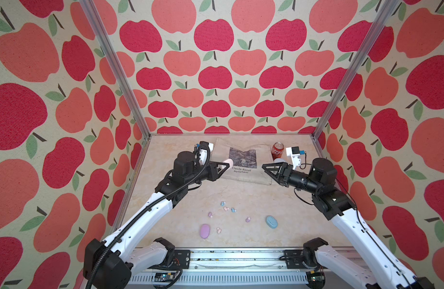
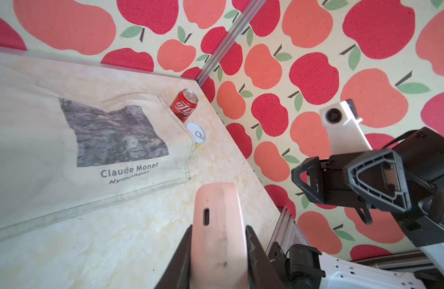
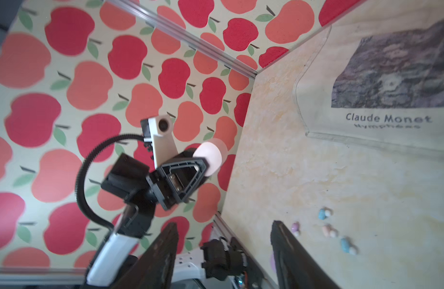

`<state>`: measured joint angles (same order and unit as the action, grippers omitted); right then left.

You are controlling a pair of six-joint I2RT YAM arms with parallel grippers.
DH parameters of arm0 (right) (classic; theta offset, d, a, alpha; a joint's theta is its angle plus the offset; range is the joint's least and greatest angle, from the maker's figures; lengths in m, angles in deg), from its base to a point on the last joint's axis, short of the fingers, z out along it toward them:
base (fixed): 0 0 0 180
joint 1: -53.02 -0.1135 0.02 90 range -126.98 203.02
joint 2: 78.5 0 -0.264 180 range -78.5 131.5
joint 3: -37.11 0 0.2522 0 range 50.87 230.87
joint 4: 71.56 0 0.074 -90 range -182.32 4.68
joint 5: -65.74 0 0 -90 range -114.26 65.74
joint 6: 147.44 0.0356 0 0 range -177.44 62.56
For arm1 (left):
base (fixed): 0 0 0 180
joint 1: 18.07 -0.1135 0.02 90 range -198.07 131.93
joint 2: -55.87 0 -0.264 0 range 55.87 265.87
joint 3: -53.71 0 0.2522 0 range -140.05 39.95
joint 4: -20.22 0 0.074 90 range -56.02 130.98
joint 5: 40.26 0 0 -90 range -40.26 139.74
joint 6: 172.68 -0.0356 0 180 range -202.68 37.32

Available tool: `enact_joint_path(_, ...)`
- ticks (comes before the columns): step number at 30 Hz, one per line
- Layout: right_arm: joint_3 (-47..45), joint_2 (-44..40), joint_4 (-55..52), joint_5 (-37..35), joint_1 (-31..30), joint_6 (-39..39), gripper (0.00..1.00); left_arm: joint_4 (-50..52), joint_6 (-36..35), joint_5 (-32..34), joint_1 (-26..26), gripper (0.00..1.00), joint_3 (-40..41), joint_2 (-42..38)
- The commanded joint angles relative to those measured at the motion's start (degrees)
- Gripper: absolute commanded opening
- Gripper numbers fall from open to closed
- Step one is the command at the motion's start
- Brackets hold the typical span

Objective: Insert wireless bluetooth earbuds into charging case
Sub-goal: Pass the charging case.

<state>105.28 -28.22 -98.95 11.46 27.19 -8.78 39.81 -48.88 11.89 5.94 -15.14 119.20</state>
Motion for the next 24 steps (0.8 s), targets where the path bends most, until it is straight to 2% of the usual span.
enact_joint_path(1,6.3,0.2,-21.9,1.3,-1.4,-34.5,0.63,14.7,5.8,-20.2,-6.8,0.14,-1.1,0.1)
enact_joint_path(4,4.8,-0.7,-21.8,-4.1,-2.8,-47.8,0.60,13.3,10.8,-27.5,-11.0,0.15,1.0,1.3)
enact_joint_path(8,-1.8,-4.4,-12.3,-3.4,-6.5,-65.3,0.60,4.4,19.9,-33.1,-11.4,0.15,5.6,2.6)
enact_joint_path(12,-2.5,-2.9,-9.1,-5.0,-11.7,-73.1,0.64,-4.5,26.1,-37.9,-10.1,0.15,8.9,3.7)
enact_joint_path(15,1.1,1.6,-12.5,-2.9,-14.7,-76.1,0.64,-6.3,26.6,-40.4,-8.4,0.15,9.9,4.2)
enact_joint_path(19,2.6,6.6,-10.3,3.6,-15.8,-71.9,0.64,-5.7,25.5,-42.9,-6.3,0.15,10.2,5.0)
enact_joint_path(24,4.0,10.8,-8.4,3.8,-17.2,-70.7,0.64,-2.7,22.9,-44.3,-4.4,0.15,8.7,5.8)
